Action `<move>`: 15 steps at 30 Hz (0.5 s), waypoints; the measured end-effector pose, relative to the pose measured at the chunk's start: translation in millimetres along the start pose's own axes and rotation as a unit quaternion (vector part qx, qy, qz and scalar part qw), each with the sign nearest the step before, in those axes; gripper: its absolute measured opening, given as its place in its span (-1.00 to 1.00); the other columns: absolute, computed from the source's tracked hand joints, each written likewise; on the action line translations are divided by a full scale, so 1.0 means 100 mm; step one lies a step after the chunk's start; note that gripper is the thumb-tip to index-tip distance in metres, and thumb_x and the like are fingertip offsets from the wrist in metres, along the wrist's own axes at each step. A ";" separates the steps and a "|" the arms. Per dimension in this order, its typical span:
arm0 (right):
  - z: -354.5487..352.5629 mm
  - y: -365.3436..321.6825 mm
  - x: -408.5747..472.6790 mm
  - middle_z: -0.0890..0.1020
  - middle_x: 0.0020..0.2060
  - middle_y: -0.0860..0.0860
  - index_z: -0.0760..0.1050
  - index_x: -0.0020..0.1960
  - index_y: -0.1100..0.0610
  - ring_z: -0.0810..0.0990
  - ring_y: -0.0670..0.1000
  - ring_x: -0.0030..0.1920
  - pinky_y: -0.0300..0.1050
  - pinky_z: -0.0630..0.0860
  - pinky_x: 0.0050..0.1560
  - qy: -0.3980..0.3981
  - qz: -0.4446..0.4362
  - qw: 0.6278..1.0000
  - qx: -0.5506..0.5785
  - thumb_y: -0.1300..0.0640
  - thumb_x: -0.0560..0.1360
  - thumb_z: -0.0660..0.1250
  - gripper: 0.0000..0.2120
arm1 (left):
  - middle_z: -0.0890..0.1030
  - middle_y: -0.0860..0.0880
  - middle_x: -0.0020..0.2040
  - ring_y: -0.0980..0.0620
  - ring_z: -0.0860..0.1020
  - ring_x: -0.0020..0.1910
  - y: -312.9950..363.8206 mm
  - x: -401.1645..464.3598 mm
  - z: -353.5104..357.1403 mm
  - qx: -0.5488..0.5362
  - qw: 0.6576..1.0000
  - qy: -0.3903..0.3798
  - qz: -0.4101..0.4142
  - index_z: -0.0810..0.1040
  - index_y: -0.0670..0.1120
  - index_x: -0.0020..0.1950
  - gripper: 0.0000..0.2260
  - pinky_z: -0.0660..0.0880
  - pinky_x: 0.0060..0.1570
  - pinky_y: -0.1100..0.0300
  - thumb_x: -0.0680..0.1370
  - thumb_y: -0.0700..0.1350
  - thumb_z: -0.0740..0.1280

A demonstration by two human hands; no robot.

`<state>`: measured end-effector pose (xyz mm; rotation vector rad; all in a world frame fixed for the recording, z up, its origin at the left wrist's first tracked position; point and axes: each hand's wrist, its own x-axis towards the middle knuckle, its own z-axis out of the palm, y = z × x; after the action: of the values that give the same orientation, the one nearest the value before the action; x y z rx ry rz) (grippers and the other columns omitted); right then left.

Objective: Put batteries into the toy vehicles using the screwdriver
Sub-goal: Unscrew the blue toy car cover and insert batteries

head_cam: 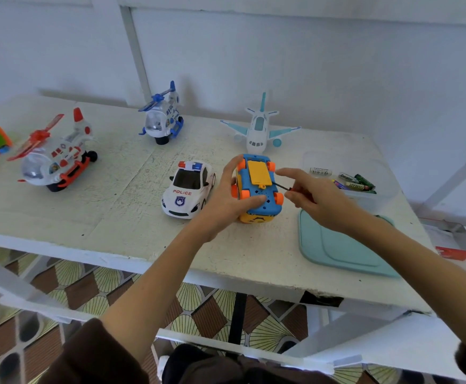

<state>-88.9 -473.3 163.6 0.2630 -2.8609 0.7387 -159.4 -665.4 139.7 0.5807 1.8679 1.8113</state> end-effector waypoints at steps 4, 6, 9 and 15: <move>-0.02 -0.02 0.00 0.43 -0.40 -0.14 0.28 0.39 -0.09 0.36 -0.14 -0.41 -0.24 0.36 -0.26 -0.010 -0.011 1.000 -0.015 0.14 0.58 0.16 -0.60 | 0.44 0.00 0.31 0.02 0.58 0.13 0.01 0.01 -0.06 0.029 0.999 -0.025 -0.003 0.09 0.22 0.47 -0.28 0.62 -0.08 0.20 0.51 -0.24 0.40; -0.01 -0.02 -0.01 0.36 -0.45 -0.18 0.32 0.37 -0.09 0.30 -0.15 -0.46 -0.30 0.28 -0.33 -0.004 -0.007 1.000 -0.013 0.17 0.58 0.16 -0.61 | 0.44 0.03 0.30 0.09 0.59 0.09 0.02 0.02 -0.08 0.049 0.998 -0.036 0.002 0.08 0.19 0.49 -0.27 0.60 -0.12 0.27 0.51 -0.26 0.39; 0.00 -0.01 -0.03 0.35 -0.48 -0.14 0.34 0.36 -0.08 0.33 -0.16 -0.48 -0.32 0.25 -0.38 0.007 0.001 1.000 -0.002 0.19 0.58 0.17 -0.62 | 0.43 0.19 0.19 0.21 0.57 0.02 0.02 0.05 -0.10 0.100 0.994 -0.038 0.019 0.06 0.14 0.51 -0.24 0.56 -0.15 0.37 0.50 -0.27 0.40; -0.04 0.03 -0.14 0.36 -0.47 -0.13 0.37 0.34 -0.09 0.36 -0.17 -0.44 -0.23 0.25 -0.37 0.012 0.018 1.000 0.010 0.19 0.58 0.17 -0.63 | 0.39 0.18 0.20 0.23 0.53 0.06 0.10 0.19 -0.14 0.171 0.983 0.003 0.069 0.08 0.06 0.52 -0.22 0.52 -0.12 0.44 0.46 -0.31 0.43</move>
<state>-75.3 -467.0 162.6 0.2030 -2.8436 0.7731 -183.3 -665.0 148.7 0.8442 2.2089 1.5806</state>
